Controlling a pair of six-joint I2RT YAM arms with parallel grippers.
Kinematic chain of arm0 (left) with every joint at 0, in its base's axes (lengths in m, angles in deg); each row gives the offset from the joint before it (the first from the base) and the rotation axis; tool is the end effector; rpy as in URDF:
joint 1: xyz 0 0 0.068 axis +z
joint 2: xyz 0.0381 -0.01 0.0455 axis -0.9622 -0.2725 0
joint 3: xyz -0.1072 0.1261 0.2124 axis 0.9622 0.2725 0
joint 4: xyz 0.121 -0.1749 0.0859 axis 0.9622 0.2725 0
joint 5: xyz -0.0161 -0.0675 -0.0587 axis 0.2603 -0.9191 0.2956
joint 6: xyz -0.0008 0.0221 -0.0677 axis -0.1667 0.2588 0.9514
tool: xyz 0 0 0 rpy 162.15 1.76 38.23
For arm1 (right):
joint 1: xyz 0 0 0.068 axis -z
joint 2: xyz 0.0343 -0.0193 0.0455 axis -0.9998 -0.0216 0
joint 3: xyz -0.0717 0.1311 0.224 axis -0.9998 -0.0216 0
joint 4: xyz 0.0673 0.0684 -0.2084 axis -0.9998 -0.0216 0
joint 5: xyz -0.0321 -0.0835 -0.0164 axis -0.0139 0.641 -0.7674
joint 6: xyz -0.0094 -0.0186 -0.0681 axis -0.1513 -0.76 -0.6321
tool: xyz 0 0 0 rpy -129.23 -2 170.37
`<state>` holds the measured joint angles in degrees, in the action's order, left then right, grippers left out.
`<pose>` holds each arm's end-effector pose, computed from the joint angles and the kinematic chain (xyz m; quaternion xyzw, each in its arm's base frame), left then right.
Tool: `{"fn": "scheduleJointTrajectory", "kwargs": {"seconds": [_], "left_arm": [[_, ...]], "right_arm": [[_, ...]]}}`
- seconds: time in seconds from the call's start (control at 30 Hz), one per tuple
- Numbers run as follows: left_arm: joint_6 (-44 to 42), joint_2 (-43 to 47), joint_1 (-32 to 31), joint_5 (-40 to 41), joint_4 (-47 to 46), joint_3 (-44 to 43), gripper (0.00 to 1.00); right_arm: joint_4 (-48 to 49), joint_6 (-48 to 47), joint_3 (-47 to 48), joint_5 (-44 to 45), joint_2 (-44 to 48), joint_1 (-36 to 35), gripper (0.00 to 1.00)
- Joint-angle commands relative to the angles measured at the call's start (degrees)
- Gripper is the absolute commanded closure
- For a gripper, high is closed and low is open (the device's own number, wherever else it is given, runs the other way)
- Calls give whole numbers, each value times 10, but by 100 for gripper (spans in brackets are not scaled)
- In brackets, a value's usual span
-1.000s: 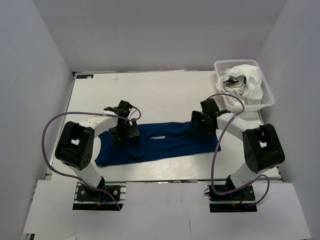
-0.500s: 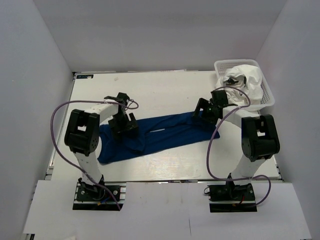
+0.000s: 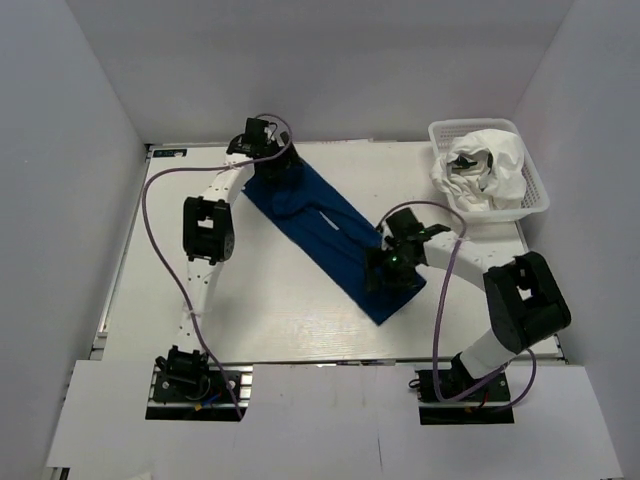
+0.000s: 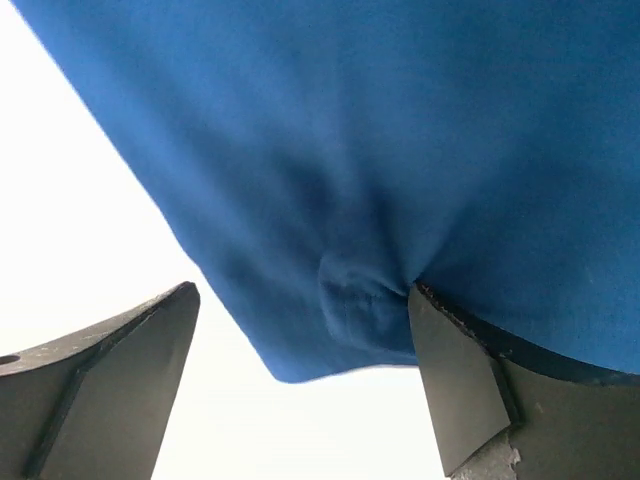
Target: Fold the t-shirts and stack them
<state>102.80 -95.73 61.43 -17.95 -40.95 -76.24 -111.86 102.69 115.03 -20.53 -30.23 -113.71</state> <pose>0.5302 -0.1333 0.1535 -0.1424 0.9276 -0.2286 0.2588 0.2413 0.1244 0.1672 -0.0773 0.9725 0.1594 0.1510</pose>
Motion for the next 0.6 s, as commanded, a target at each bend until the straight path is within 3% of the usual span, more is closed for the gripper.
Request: {"fn": "scheduleJointTrajectory", "kwargs": {"seconds": [0.0, 0.07, 0.17, 0.27, 0.3, 0.33, 0.43, 0.57], "left_arm": [[104, -73, -12, -121, -208, 28, 0], [149, -123, -22, -142, -239, -68, 0], [233, -146, -35, -147, -390, -21, 0], [249, -154, -41, -109, -442, -45, 0], [256, -154, -41, -101, -450, -54, 0], [256, -154, -46, -101, -493, -47, 0], [269, -143, -46, -115, -541, -52, 0], [187, -61, -46, -63, -529, -36, 0]], "right_arm": [[-147, -99, 17, -101, -14, -76, 10], [-163, -132, 68, -105, -25, -111, 10], [-154, -216, 133, -209, -45, -145, 12], [-179, -273, 185, -328, -73, -175, 19], [-185, -289, 195, -342, -79, -177, 10], [-193, -293, 210, -355, -87, -181, 10], [-148, -252, 222, -297, -67, -178, 10], [-91, -186, 244, -172, -38, -159, 10]]}}
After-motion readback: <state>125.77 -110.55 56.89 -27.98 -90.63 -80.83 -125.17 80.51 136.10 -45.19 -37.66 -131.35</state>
